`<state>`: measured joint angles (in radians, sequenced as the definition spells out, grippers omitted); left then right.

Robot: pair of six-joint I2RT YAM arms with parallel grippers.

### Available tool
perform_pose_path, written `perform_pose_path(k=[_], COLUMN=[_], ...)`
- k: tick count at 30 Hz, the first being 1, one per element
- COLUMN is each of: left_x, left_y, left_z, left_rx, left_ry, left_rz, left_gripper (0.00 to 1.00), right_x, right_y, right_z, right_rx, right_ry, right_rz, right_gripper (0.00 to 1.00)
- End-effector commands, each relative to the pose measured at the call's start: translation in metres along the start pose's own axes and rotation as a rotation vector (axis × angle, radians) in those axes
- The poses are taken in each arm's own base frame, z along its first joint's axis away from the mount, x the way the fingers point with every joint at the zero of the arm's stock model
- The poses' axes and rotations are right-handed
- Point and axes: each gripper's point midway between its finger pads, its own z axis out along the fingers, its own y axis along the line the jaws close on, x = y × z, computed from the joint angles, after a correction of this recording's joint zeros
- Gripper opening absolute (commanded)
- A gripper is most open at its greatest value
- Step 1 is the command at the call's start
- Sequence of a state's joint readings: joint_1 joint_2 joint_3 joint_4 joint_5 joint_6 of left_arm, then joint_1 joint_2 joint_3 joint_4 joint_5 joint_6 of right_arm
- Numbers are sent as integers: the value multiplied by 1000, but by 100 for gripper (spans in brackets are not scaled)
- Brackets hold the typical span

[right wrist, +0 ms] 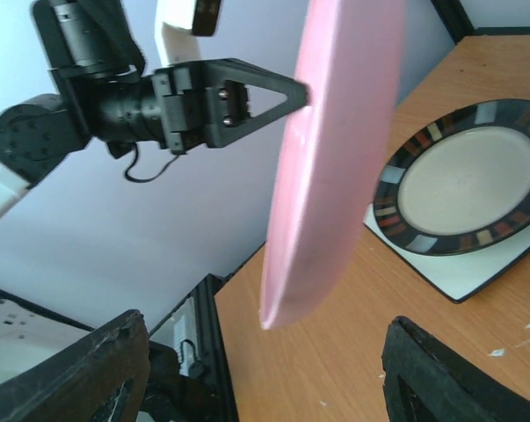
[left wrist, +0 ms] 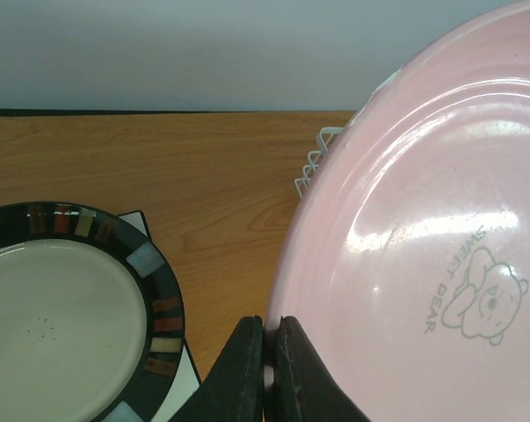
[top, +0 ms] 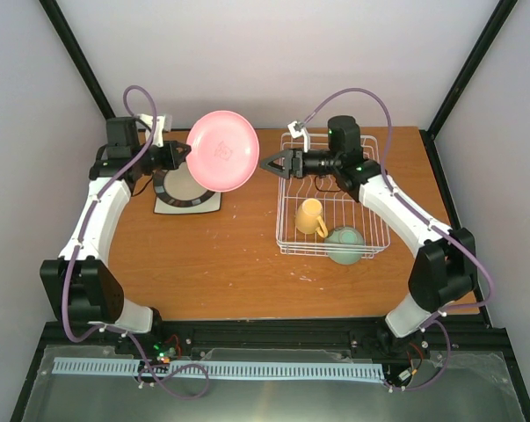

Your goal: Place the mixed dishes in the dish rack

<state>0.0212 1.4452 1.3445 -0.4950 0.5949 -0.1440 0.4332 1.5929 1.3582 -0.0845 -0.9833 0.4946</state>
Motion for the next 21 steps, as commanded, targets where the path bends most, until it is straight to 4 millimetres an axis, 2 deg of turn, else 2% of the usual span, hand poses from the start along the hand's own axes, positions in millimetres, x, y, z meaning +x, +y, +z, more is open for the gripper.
perform_pose_path(k=[1,5,15,19,21], left_x=[-15,-12,-8,-4,-2], left_y=[-21,-22,-26,-38,-47], left_z=[-16,-18,-13,-3,3], left_rx=[37,36,47,67,80], left_ry=[-42,-41,-30,-14,-5], left_rz=[23,25,23,34,42], left_gripper=[1,1,1,1,1], right_x=[-1,-7,-19,-17,-17], right_y=[-21,-29,-28,-27,-26], right_z=[10,21,39,44,46], right_rx=[58,31,-19,-36,-49], right_ry=[13,12,20,27,31], right_rz=[-25,-2,-6,-4,-2], right_gripper=[72,70,70,69,64])
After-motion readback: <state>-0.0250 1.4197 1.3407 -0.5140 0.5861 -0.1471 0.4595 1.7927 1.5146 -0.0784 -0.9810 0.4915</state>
